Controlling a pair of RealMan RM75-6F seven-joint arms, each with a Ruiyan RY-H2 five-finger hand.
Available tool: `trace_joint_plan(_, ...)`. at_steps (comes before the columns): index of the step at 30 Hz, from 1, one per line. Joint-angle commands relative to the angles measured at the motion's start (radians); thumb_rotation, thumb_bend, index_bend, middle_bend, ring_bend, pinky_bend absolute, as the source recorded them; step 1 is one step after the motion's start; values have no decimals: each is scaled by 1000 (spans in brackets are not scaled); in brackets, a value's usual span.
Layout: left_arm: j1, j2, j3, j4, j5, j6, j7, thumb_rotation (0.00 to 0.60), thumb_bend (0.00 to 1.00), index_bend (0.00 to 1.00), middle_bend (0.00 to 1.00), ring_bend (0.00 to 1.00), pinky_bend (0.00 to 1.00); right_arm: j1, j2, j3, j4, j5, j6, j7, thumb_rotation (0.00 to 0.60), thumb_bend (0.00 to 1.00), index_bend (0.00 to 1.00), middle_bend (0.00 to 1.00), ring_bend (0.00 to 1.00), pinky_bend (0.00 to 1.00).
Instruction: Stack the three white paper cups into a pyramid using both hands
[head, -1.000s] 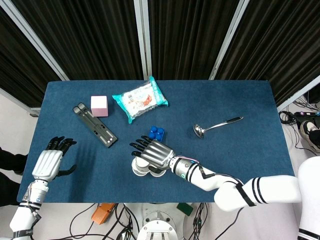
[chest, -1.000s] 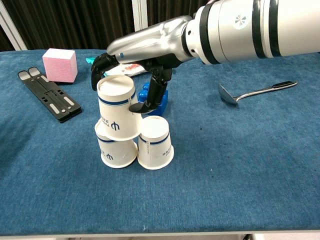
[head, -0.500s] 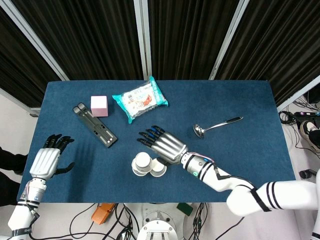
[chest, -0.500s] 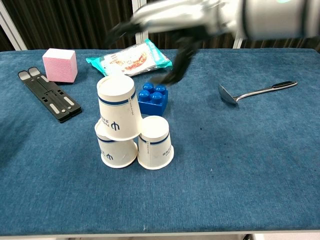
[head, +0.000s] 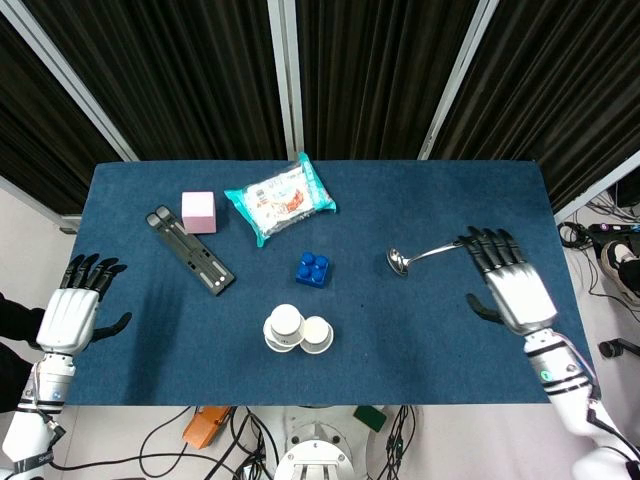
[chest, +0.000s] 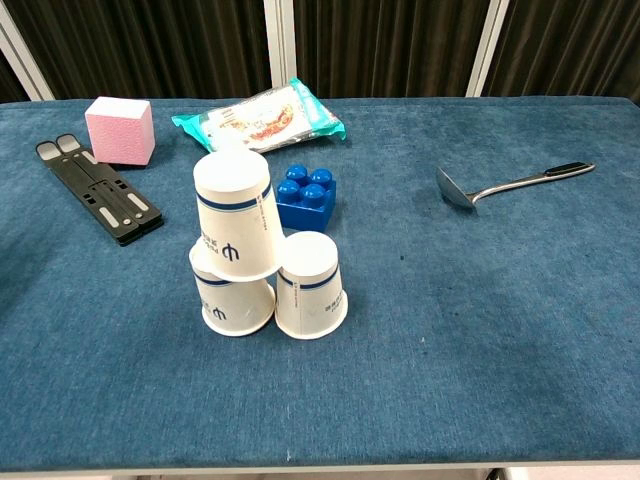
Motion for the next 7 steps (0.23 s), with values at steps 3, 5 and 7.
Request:
trace_joint_plan(3,35,-2,22,-3,21,34,-4,600,234,190,136,65,15,-205,-20,-55,172,-79,148,186,600,440,0,0,0,0)
trace_joint_plan(5,48,3,30,-14,22,43,2,600,233,190,136,65,15,-237,-33,-47,203,-92,168,215,600,440,0,0,0,0)
trace_joint_plan(7,59,5,33,-23,19,51,8,600,232,190,136,65,15,-253,-43,-37,226,-108,177,237,600,440,0,0,0,0)
